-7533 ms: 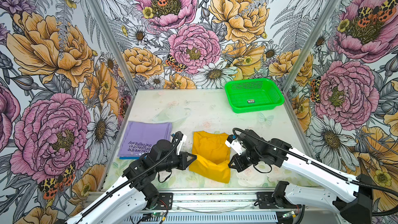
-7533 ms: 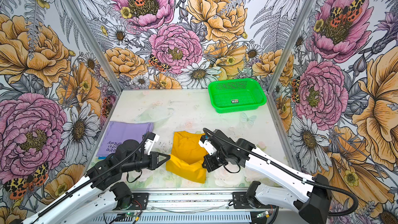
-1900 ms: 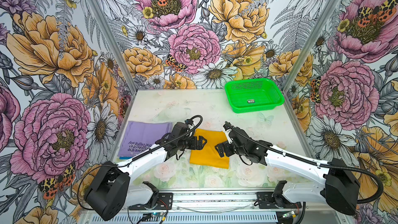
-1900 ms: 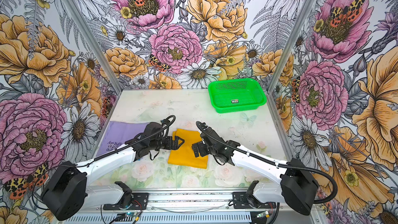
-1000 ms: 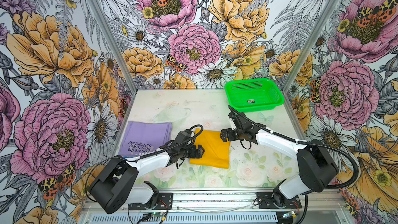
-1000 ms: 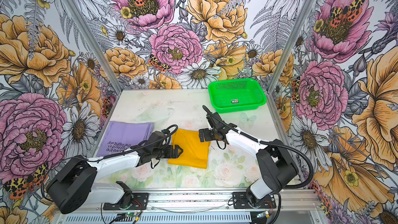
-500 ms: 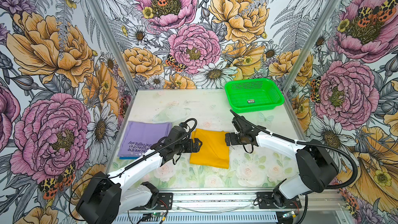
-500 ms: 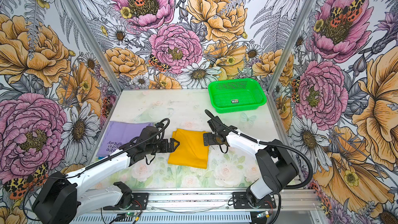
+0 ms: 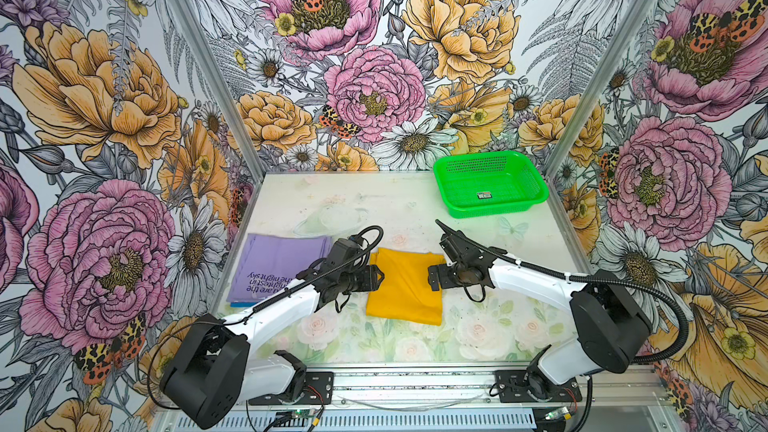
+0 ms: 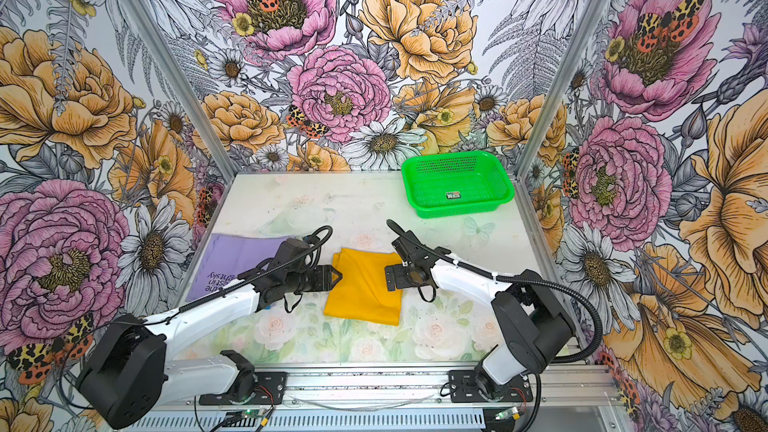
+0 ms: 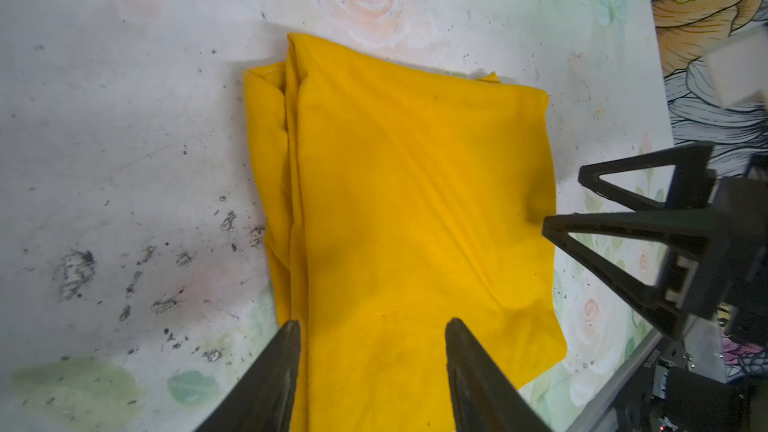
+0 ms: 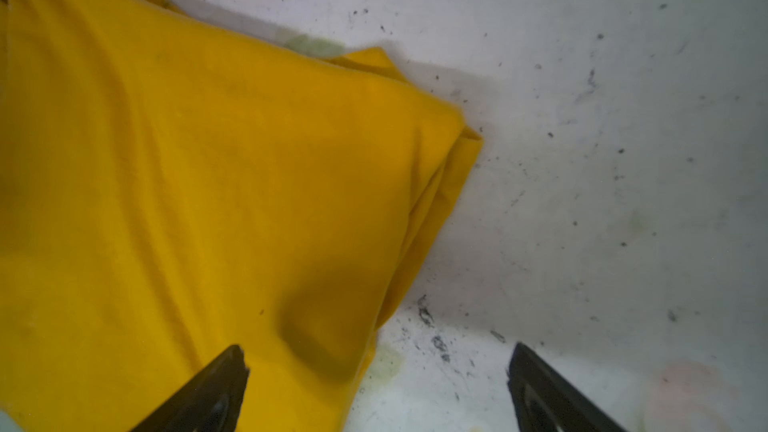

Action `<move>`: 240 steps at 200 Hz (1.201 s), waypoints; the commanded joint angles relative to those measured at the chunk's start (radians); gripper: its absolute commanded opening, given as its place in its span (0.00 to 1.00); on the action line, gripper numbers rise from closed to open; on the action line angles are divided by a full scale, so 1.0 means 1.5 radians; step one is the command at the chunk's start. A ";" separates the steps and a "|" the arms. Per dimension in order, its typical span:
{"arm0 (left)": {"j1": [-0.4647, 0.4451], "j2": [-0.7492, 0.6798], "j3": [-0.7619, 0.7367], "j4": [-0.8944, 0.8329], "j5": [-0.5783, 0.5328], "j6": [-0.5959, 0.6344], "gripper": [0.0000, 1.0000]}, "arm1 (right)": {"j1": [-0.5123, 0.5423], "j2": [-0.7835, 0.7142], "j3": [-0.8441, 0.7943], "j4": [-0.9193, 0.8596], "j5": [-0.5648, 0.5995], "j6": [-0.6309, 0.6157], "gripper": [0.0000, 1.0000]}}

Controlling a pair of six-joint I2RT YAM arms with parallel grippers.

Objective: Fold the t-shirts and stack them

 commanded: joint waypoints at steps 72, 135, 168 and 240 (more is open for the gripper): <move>0.010 0.139 0.022 0.110 0.033 0.011 0.39 | 0.037 -0.040 -0.012 0.001 -0.020 0.062 0.99; 0.003 0.124 0.060 0.021 -0.053 0.043 0.20 | 0.033 -0.043 -0.019 -0.002 -0.009 0.054 0.99; 0.002 0.099 0.088 -0.046 -0.088 0.062 0.48 | 0.023 -0.041 -0.022 -0.017 0.015 0.040 1.00; -0.055 0.052 0.132 -0.056 -0.016 0.058 0.97 | 0.001 -0.014 -0.013 -0.093 0.116 -0.007 0.99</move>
